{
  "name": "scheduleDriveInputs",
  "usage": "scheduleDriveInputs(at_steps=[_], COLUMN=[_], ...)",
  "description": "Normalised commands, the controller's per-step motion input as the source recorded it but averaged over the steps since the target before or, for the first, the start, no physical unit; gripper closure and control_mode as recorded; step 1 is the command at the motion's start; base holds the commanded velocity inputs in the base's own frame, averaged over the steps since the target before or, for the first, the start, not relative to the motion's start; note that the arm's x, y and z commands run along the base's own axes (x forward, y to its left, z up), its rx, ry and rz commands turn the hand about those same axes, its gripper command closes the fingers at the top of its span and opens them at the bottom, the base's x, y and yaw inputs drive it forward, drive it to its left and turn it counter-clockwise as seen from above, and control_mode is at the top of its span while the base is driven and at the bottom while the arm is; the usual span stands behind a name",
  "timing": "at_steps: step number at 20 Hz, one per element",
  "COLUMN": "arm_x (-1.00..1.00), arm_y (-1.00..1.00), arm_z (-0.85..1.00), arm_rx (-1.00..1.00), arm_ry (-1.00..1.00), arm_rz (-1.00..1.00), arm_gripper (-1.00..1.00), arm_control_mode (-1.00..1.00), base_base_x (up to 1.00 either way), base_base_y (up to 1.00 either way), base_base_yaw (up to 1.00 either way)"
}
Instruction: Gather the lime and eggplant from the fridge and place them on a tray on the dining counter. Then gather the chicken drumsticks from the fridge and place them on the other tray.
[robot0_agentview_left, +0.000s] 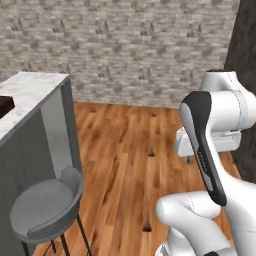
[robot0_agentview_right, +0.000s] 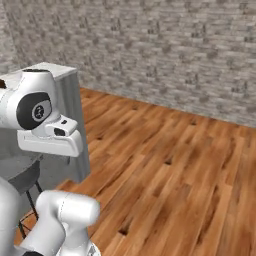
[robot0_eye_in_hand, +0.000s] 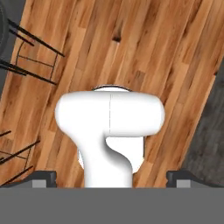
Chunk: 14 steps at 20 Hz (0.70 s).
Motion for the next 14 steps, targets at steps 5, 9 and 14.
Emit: scheduleDriveInputs(at_steps=[5,9,14], arm_x=[0.00,0.00,0.00], arm_y=[0.00,0.00,0.00], arm_z=[0.00,0.00,0.00], arm_rx=[0.00,0.00,0.00], arm_ry=[0.00,0.00,0.00], arm_rz=[0.00,0.00,0.00], arm_gripper=[-1.00,-1.00,-1.00], arm_control_mode=[1.00,1.00,1.00], base_base_x=[1.00,1.00,1.00], base_base_y=[-0.10,-0.17,-0.12], base_base_yaw=[-0.09,-0.02,0.00])
